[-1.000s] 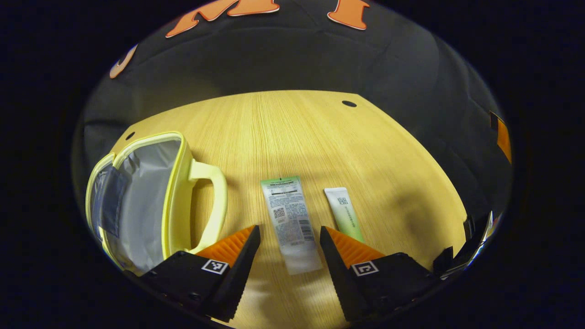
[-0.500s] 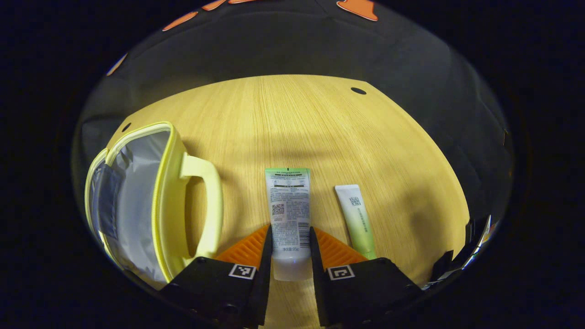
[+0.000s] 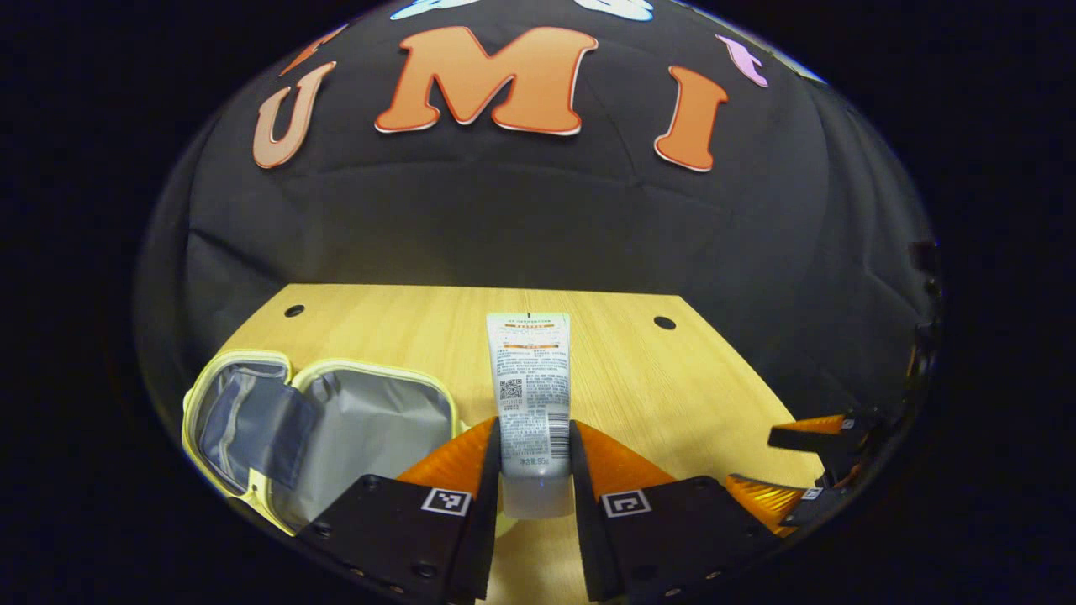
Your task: First open the suitcase, pack the skin care products into it, and then close the suitcase.
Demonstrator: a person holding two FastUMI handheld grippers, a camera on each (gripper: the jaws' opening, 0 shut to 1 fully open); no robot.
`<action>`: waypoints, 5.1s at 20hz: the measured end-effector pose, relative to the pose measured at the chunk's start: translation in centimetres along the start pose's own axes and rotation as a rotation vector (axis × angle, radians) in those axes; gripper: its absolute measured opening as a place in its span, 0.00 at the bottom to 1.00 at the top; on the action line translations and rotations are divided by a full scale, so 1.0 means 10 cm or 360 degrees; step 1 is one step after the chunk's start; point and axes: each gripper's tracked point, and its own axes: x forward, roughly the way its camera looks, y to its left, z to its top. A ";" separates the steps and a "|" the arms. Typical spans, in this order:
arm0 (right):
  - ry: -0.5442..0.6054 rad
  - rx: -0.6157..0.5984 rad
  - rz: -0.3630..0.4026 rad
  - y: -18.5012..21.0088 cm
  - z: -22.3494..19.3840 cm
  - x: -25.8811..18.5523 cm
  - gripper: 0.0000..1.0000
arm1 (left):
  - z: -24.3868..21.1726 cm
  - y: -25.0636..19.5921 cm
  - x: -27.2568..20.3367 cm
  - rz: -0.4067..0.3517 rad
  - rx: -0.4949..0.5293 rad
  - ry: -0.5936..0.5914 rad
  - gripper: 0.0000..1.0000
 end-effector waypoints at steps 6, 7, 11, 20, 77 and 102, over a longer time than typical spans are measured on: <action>0.0336 0.0177 0.0042 0.28 -0.38 0.49 0.95 | 0.47 0.55 -0.44 0.0224 -0.0038 -0.0056 0.42; 0.0377 0.0180 0.0032 0.30 -0.43 0.55 0.93 | 0.40 0.67 -0.43 0.0257 -0.0032 -0.0030 0.42; 0.0574 0.0196 -0.0032 0.34 -0.69 0.78 0.78 | 0.22 1.21 -0.66 0.0351 -0.0058 0.0037 0.42; 0.0679 0.0238 -0.0237 0.43 -0.77 0.96 0.39 | -0.03 1.65 -0.64 0.0357 -0.0060 0.0183 0.42; -0.0154 0.0383 -0.0195 1.52 1.10 0.43 0.79 | -0.20 4.66 -1.11 0.0693 -0.0682 0.0180 0.96; -0.0490 0.0149 -0.0906 -0.20 1.43 -0.92 0.86 | -0.51 5.12 -0.66 0.0529 -0.0755 0.0347 0.12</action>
